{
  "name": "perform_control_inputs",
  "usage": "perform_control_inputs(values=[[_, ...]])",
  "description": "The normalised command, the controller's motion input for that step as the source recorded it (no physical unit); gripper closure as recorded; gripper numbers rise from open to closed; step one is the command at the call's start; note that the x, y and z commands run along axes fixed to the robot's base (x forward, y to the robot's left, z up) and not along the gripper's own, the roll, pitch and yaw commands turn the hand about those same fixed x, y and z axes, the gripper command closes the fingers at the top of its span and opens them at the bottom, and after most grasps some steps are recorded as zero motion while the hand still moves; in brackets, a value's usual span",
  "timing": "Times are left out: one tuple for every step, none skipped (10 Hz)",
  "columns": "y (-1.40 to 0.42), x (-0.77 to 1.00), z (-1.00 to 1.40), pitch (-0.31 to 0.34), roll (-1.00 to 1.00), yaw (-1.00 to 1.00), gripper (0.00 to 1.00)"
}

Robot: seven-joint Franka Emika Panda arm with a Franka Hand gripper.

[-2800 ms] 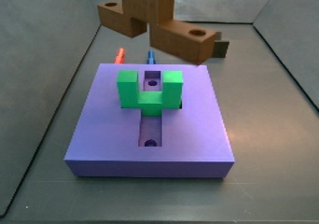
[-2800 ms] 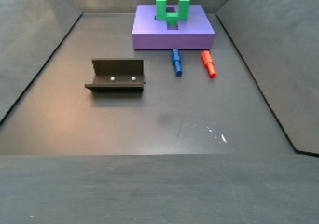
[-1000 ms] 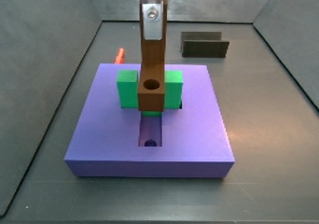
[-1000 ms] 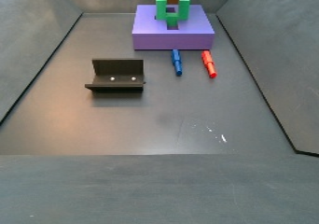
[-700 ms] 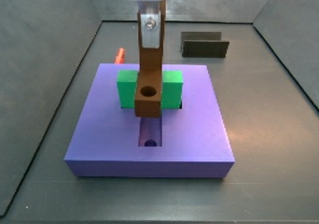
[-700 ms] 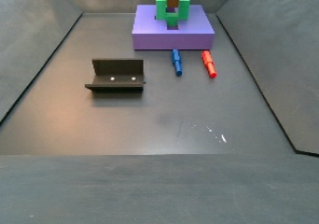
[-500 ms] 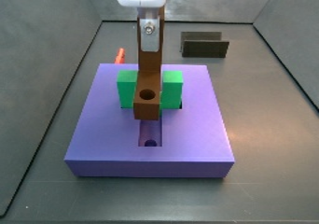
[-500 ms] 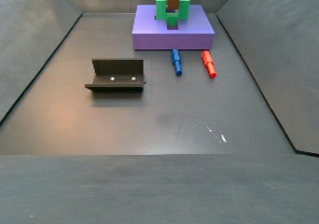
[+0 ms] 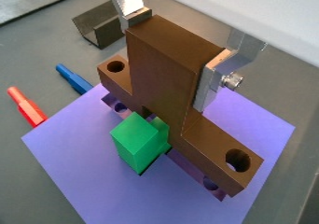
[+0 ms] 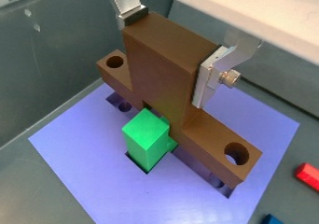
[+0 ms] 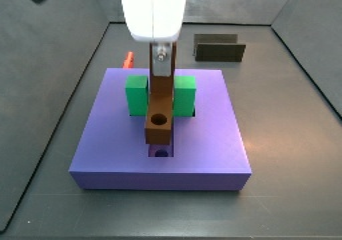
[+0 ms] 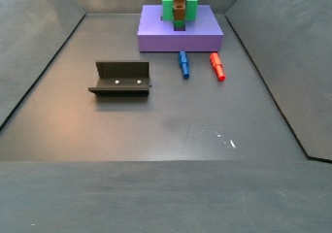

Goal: Pick up the brown object. Move up. Move to above the board. Insert the brown object.
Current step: Insert the brown object.

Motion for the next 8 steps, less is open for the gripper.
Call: perform_control_inputs(values=[[0.0, 0.04, -0.25, 0.046, 0.17, 0.0, 1.0], [0.0, 0.02, -0.22, 0.057, 0.19, 0.0, 1.0], [0.0, 0.05, -0.23, 0.053, 0.18, 0.0, 1.0], [-0.06, 0.11, -0.22, 0.024, 0.13, 0.02, 1.0], [-0.07, 0.19, -0.24, 0.01, 0.1, 0.02, 1.0], [-0.07, 0.23, -0.25, 0.021, 0.08, 0.01, 1.0], [-0.04, 0.17, -0.25, 0.026, 0.1, 0.03, 1.0], [0.0, 0.07, -0.25, 0.02, 0.11, 0.06, 1.0]])
